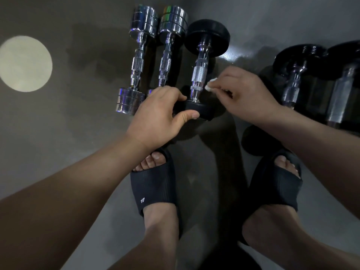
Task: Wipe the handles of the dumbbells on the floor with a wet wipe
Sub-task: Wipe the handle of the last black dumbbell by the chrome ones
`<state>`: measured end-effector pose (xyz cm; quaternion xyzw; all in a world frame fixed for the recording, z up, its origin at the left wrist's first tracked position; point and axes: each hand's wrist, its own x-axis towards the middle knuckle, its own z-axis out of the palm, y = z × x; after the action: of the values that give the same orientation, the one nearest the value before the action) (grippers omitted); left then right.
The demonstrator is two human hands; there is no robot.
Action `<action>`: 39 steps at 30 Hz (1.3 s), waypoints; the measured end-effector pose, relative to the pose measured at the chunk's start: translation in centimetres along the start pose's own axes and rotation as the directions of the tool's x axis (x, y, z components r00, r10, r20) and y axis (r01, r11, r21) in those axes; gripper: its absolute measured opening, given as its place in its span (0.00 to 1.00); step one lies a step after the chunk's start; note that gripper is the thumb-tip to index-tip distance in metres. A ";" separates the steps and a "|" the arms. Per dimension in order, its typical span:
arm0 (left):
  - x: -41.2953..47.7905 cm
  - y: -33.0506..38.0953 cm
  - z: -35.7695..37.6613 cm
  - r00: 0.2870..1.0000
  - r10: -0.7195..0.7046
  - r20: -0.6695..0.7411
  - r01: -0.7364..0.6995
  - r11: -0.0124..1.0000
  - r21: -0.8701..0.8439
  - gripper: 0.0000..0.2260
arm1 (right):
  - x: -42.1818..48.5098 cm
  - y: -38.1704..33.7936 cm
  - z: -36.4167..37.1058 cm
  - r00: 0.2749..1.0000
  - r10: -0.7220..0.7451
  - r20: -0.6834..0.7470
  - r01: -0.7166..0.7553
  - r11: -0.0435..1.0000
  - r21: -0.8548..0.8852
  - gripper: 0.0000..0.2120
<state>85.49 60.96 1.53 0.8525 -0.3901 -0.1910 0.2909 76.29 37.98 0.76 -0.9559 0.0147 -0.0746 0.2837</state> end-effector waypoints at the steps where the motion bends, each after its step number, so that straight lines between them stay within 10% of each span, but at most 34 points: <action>1: 0.0 0.0 0.0 1.000 0.001 -0.002 -0.001 1.000 -0.001 0.25 | -0.1 0.1 0.0 0.999 0.024 -0.031 -0.023 0.999 0.031 0.08; 10: 0.1 0.1 0.1 1.000 0.010 -0.021 -0.011 1.000 -0.022 0.25 | 2.2 -0.8 2.1 0.980 0.177 -0.089 -0.148 0.954 0.260 0.06; 17: 0.1 0.1 0.1 1.000 0.009 -0.009 -0.009 1.000 -0.013 0.24 | 1.7 -0.4 0.5 0.983 -0.040 0.181 -0.012 0.960 0.281 0.05; 24: 0.0 0.1 0.1 1.000 0.003 -0.017 -0.003 0.999 -0.032 0.23 | 2.7 -0.6 1.5 0.987 0.160 -0.008 -0.152 0.951 0.269 0.06; 30: 0.0 0.1 0.0 1.000 0.000 -0.019 -0.001 0.999 -0.036 0.23 | 1.2 -0.5 0.7 0.979 0.069 0.191 -0.127 0.943 0.307 0.06; 39: 0.0 0.1 0.1 0.999 0.024 -0.041 -0.025 0.999 -0.021 0.22 | 2.4 -1.7 3.3 0.907 0.354 -0.228 -0.280 0.912 0.300 0.07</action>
<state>85.34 60.89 1.54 0.8481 -0.3926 -0.1742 0.3102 79.15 40.98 -0.73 -0.8747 0.2008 -0.1614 0.4105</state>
